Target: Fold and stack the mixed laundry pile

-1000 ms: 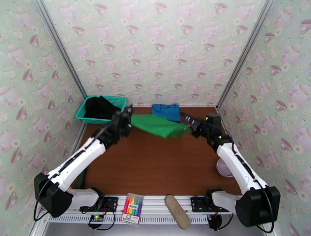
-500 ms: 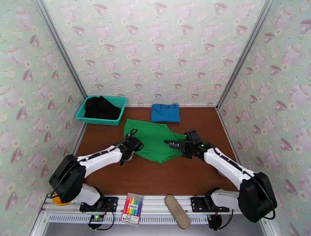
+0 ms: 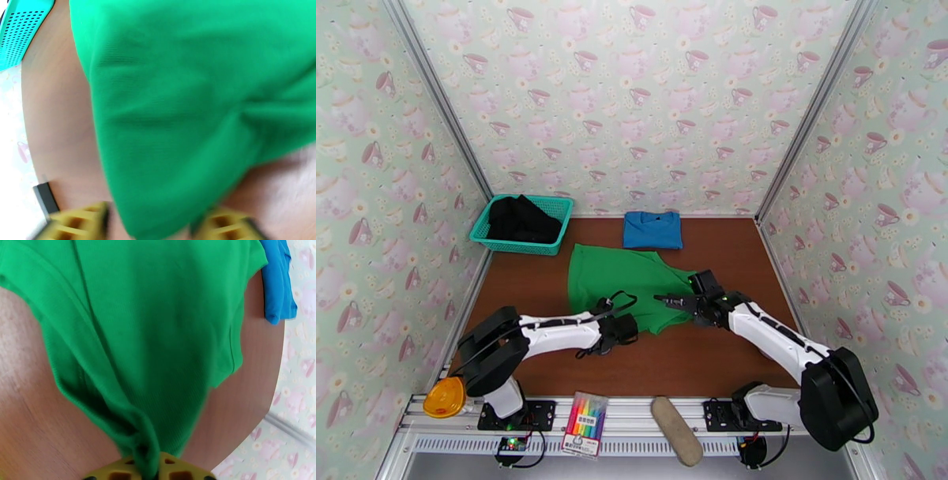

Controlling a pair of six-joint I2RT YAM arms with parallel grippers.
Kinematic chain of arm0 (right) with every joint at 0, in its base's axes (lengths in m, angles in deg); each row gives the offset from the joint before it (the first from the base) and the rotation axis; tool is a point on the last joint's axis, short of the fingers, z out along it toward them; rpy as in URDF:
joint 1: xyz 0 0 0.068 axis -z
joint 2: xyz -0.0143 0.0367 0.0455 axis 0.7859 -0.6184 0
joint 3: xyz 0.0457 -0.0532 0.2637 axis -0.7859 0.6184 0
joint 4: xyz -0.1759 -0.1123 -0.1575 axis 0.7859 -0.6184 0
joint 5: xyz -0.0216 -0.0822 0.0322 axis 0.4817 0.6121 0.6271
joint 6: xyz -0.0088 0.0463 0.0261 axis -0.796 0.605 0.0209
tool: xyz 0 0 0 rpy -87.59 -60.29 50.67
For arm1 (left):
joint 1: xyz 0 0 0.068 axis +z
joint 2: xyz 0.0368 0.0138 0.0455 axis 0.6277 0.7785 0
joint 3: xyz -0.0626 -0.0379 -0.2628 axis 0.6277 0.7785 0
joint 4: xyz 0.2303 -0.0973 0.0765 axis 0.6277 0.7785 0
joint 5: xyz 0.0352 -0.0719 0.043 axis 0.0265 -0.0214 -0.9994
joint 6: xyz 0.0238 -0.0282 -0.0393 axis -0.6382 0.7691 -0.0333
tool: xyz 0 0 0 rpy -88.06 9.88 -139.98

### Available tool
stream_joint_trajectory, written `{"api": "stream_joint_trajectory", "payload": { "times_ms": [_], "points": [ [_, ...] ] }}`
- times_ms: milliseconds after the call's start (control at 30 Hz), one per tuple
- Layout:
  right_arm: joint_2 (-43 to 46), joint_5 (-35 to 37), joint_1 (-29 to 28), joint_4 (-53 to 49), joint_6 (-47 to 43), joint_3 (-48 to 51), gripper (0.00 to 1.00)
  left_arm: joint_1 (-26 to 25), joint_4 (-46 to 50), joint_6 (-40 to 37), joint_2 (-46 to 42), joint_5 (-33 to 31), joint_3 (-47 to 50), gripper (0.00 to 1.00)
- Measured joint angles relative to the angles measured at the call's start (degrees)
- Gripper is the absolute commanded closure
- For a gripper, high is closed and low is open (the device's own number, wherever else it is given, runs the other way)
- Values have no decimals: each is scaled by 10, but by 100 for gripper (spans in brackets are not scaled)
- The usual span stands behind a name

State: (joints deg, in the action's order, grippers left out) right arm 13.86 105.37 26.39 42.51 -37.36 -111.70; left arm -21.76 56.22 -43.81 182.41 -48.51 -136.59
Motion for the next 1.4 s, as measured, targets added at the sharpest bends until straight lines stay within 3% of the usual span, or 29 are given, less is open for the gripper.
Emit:
{"api": "stream_joint_trajectory", "payload": {
  "times_ms": [100, 300, 367, 467, 567, 633, 700, 767, 800, 833, 900, 1033, 1400],
  "points": [
    [18, 4, 11, 9, 1, 2, 33, -14, 36, 11, -15, 7, -4, 0],
    [89, -15, 54, 23, 38, -10, 18, -21, 100, 5, -118, 45, -49, 2],
    [106, -29, 61, 28, 64, -23, 17, -9, 113, 3, -161, 53, -68, 5],
    [108, -51, 62, 44, 146, -53, 15, 77, 97, -12, -238, 92, -82, 10],
    [76, -68, 62, 56, 287, -96, 18, 248, 31, -34, -302, 175, -67, 25],
    [38, -79, 64, 62, 384, -125, 24, 339, -7, -44, -306, 218, -54, 40],
    [-12, -94, 71, 65, 482, -149, 39, 390, -37, -59, -275, 256, -54, 54],
    [-74, -118, 83, 66, 566, -168, 74, 407, -68, -78, -205, 289, -66, 70],
    [-104, -129, 91, 64, 599, -177, 87, 408, -80, -84, -174, 299, -71, 72],
    [-143, -146, 102, 61, 633, -188, 94, 408, -98, -92, -137, 313, -76, 72],
    [-208, -172, 123, 53, 681, -207, 100, 408, -126, -100, -88, 328, -78, 72],
    [-297, -195, 152, 38, 734, -228, 100, 408, -160, -104, -45, 337, -78, 72],
    [-428, -177, 159, -35, 758, -368, 100, 389, -161, -116, 69, 290, -106, 70]
  ]
}}
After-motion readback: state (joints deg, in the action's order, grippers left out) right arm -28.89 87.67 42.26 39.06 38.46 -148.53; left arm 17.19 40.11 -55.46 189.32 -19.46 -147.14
